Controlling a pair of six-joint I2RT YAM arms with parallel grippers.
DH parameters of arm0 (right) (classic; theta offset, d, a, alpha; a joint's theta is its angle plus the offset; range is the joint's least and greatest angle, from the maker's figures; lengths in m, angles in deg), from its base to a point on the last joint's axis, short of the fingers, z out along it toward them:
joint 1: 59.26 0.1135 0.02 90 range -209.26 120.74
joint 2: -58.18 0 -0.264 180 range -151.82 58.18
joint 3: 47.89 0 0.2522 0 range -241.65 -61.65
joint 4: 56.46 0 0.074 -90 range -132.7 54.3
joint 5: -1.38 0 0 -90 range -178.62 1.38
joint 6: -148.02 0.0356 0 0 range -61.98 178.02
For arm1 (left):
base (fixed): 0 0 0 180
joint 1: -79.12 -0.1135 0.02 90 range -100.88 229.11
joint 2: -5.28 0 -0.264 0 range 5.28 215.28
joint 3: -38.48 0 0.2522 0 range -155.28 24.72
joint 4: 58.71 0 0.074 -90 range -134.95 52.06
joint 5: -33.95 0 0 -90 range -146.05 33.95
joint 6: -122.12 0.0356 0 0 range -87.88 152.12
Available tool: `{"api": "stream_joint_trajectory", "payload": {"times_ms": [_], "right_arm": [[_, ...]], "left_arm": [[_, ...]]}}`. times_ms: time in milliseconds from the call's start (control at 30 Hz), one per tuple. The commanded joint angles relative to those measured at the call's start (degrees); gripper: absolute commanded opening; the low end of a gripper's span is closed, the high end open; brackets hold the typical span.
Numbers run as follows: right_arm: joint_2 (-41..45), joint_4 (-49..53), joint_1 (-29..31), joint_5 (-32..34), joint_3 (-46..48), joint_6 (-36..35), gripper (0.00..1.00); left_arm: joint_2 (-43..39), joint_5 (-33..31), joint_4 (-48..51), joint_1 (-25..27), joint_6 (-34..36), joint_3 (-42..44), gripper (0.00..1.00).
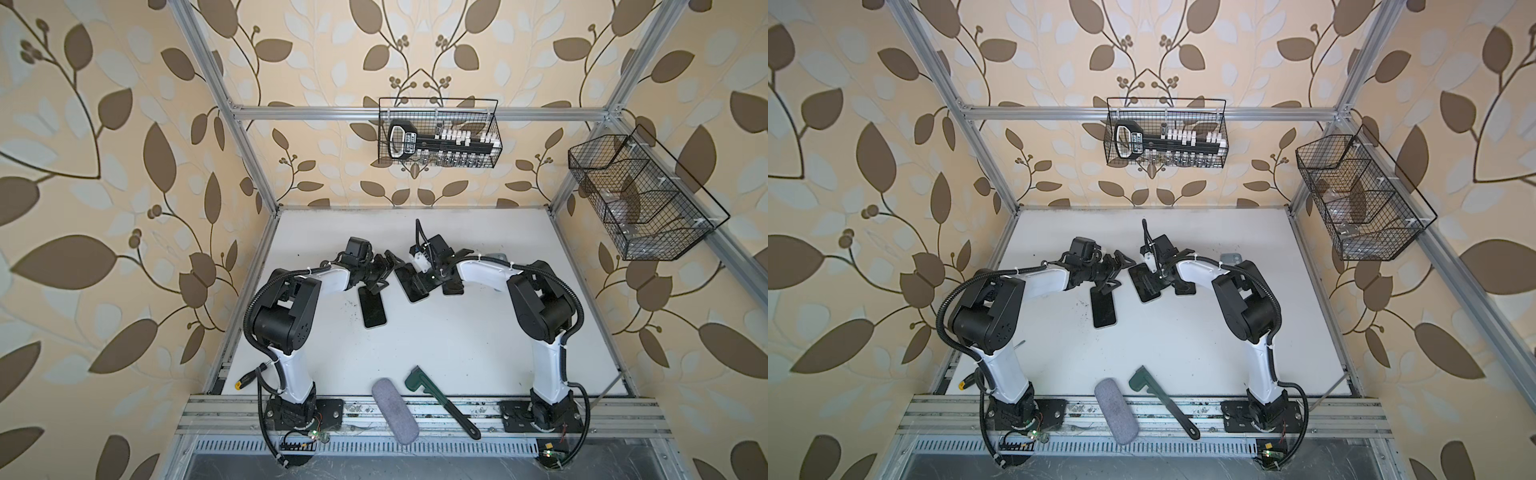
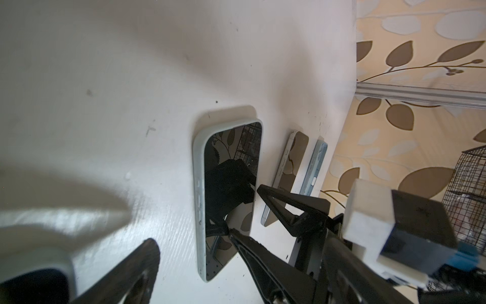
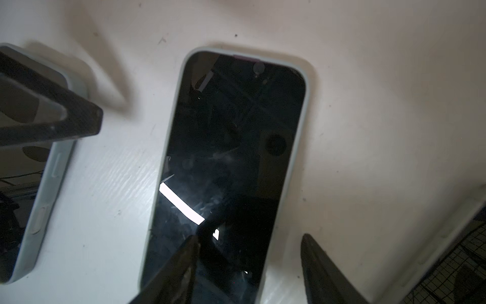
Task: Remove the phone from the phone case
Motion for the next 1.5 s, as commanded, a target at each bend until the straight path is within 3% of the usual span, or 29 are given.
{"api": "stream_joint_trajectory", "payload": {"times_ms": [0,433,1067,1467], "right_arm": [[-0.39,-0.14,1.05,2.14,1.96,0.56,0.67],[3.99,-0.04,6.72,11.20,2.96,13.87,0.92],[-3.07,3.71,7.06,14.74,-2.08,15.64,0.91],[-5.16,5.27,6.31,12.42,-4.30,14.05,0.75]], "left_arm": [[-2.92,0.18,-0.46,0.67,0.78,-1.55,0.99],[-10.18,-2.37,4.28,-0.15,2.58,-0.87,0.99],[-19.81,-2.32,6.51,-6.04,3.22,4.82,0.99],[-19.50,-1.16,5.21,-7.76,2.58,5.72,0.99]]}}
